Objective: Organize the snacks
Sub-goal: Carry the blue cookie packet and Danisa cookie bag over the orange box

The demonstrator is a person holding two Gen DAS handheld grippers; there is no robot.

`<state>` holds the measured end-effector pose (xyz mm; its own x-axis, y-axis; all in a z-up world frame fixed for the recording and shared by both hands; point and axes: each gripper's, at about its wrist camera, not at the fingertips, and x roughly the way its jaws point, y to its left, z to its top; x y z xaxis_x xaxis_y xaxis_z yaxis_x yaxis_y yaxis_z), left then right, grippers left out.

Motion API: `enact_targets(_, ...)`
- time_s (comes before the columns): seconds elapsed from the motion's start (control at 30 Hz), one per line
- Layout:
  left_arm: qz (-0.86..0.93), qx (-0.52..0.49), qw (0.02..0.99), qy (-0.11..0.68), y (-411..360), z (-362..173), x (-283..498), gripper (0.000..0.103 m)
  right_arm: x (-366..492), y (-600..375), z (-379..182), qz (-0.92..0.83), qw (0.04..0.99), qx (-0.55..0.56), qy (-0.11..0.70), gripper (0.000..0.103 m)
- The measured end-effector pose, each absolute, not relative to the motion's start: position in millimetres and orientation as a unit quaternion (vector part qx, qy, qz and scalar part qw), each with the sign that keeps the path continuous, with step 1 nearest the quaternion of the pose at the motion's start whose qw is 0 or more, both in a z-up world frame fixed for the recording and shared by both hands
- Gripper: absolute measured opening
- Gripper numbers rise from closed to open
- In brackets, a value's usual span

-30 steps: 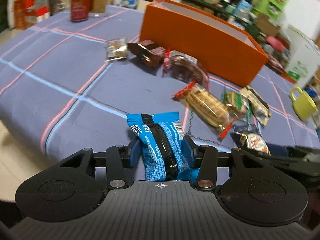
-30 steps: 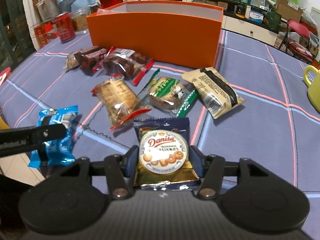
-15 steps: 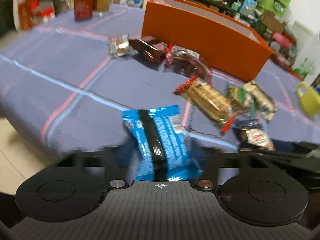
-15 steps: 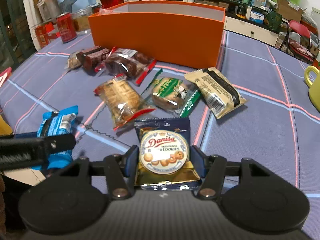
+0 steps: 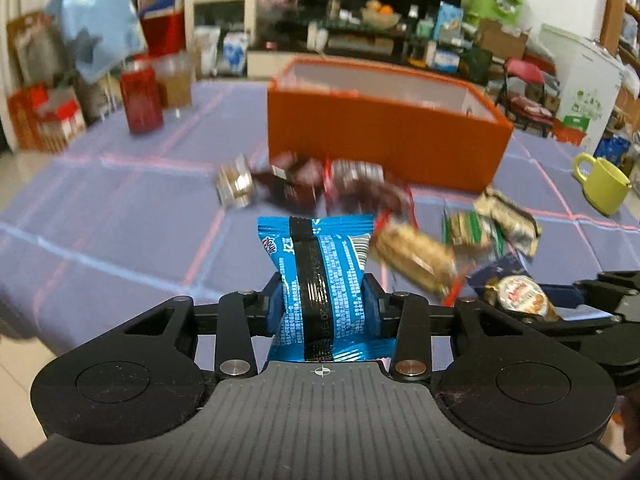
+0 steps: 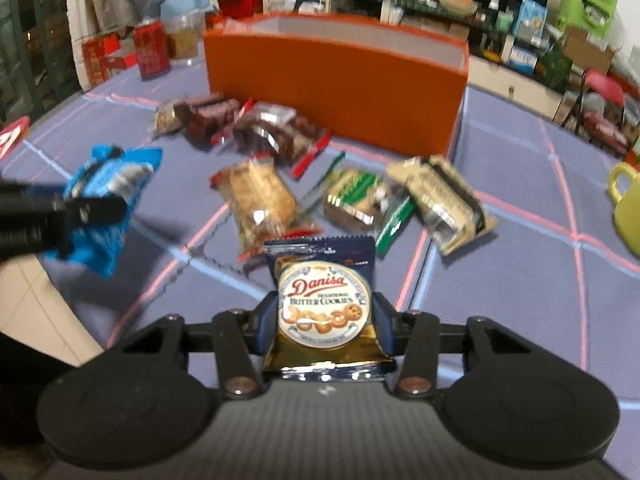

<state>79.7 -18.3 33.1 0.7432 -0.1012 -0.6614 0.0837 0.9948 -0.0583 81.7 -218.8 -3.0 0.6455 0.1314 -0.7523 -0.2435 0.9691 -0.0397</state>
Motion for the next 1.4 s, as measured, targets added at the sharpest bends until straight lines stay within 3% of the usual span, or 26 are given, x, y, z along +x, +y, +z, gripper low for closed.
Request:
enact_targets(0.37,-0.059,0.057,0.94,0.331,-31.6,46.0,135.8,0.036,66.0,-224.2,33.5,0.057,0.942,-0.082,0.32,0.048)
enact_targets(0.57,-0.057,0.042,0.928,0.366,-26.8,32.5,156.5,0.036,73.3,-221.4,28.1,0.055,0.937,-0.088,0.332,0.048)
enact_targets(1.23,-0.058,0.045,0.925,0.373,-25.3,30.6,153.5,0.036,79.9,-216.9,30.0,0.051,0.938,-0.067,0.336,0.049)
enact_targets(1.4,-0.08,0.035,0.932,0.351,-22.8,53.5,147.9,0.036,77.9,-218.0,41.8,0.059,0.944,-0.058,0.32,0.049)
